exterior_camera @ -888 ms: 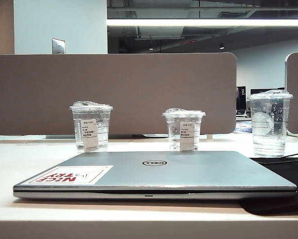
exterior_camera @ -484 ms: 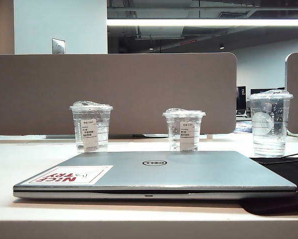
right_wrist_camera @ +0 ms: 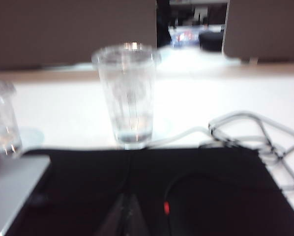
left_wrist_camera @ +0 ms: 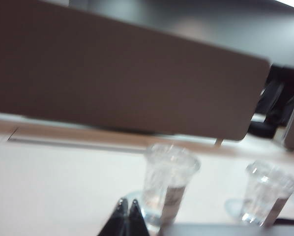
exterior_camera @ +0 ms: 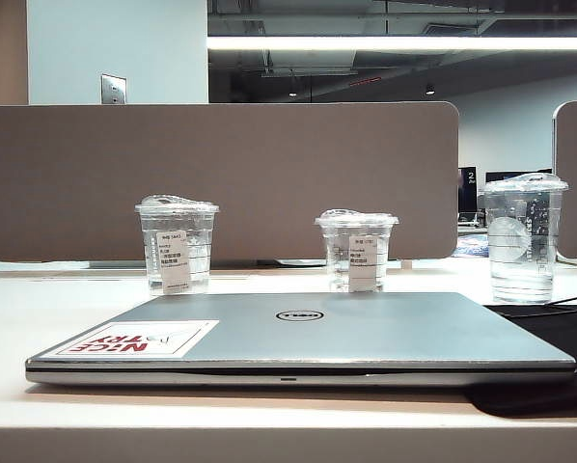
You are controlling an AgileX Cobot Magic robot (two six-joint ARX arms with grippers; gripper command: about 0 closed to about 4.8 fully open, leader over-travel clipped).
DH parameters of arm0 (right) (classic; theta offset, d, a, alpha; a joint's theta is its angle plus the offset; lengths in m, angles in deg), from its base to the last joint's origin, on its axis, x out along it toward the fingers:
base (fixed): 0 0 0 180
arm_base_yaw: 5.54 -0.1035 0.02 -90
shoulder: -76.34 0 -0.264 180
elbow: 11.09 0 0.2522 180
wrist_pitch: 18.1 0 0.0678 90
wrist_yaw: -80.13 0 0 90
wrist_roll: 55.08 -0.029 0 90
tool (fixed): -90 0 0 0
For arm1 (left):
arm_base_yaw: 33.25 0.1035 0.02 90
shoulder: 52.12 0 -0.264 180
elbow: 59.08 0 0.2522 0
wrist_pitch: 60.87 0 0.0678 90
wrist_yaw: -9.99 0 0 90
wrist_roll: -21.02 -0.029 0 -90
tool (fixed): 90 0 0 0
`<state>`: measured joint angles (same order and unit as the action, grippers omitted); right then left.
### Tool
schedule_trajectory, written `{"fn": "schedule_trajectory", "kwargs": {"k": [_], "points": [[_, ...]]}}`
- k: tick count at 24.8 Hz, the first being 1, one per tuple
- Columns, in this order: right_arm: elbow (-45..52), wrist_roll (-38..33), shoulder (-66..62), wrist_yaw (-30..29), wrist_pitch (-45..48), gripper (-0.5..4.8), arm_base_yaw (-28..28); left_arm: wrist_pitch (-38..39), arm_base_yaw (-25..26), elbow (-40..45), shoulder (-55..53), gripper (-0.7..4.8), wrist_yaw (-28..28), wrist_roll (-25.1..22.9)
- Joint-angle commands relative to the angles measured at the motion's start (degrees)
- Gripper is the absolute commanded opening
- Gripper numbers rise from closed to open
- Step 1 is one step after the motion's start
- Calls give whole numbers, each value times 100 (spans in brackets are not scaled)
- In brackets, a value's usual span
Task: Pick up the coffee cup on the middle and place it on the left side of the laptop.
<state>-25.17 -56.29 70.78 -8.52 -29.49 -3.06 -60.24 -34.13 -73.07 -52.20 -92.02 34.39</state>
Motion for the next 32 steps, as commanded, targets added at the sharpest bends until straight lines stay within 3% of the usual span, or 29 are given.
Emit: {"fn": "schedule_trajectory", "kwargs": {"k": [1,10,17,21,24,32], "points": [[24,-4,-387,2,81,-5,-7,-293,0,-33,0,-6,-354,87],[24,-4,-916,7,79,-5,-144,-271,0,-48,-2,-6,-1075,319],[24,-4,-929,4,87,-5,-1167,203,-195,-546,-376,-6,-1121,144],[24,-4,-1036,2,92,-5,-2004,214,-778,-1213,-1797,-6,-1121,-616],[24,-4,-1204,2,79,-5,-2479,-74,-1462,-1945,-3641,-5,-1132,-1106],[24,-4,-1215,11,74,-5,-2647,-780,-2271,-3333,-6673,1,-1272,-1464]]}}
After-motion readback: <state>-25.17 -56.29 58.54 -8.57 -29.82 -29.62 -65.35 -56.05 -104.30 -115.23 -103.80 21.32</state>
